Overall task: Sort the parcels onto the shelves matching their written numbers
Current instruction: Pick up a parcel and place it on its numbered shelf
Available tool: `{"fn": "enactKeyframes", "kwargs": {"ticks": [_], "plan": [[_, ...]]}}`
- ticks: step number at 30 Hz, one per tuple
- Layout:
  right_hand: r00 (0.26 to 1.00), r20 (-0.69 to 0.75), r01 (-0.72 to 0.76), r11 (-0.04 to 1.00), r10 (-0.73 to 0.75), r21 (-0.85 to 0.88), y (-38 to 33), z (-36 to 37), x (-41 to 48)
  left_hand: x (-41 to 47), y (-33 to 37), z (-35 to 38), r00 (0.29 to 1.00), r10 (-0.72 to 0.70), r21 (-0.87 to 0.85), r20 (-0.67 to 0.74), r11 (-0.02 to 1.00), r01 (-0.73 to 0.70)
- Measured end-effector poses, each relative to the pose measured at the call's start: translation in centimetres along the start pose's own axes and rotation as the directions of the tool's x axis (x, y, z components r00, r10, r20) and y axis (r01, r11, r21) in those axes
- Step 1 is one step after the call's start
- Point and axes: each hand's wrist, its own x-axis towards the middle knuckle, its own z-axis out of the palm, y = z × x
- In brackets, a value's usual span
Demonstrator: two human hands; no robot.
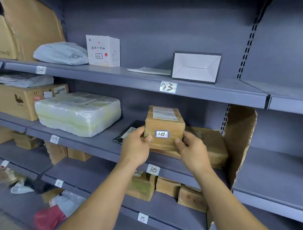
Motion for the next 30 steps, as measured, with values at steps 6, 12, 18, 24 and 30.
{"fn": "enactKeyframes", "kwargs": {"ticks": [6,12,18,24,30], "plan": [[0.995,-0.075,-0.070,0.995,0.064,-0.072,-0.9,3.6,4.2,7.0,-2.5,-1.1,0.998,0.046,0.022,0.051,0.999,-0.047],[0.985,-0.112,-0.142,0.982,0.129,-0.121,-0.5,5.8,7.1,11.2,-4.4,-1.1,0.990,0.055,-0.016,0.131,0.998,-0.054],[0.977,-0.130,-0.197,0.944,0.168,-0.265,0.2,6.9,8.4,13.2,-6.5,-0.2,0.974,0.042,-0.030,0.221,0.999,-0.036],[0.970,-0.128,-0.239,0.908,0.207,-0.345,0.6,7.4,8.8,14.0,-7.5,0.5,0.972,0.045,-0.036,0.231,0.999,-0.038],[0.961,-0.140,-0.273,0.885,0.237,-0.376,0.3,8.2,8.6,13.6,-7.9,0.5,0.965,0.050,-0.032,0.258,0.999,-0.043]]}}
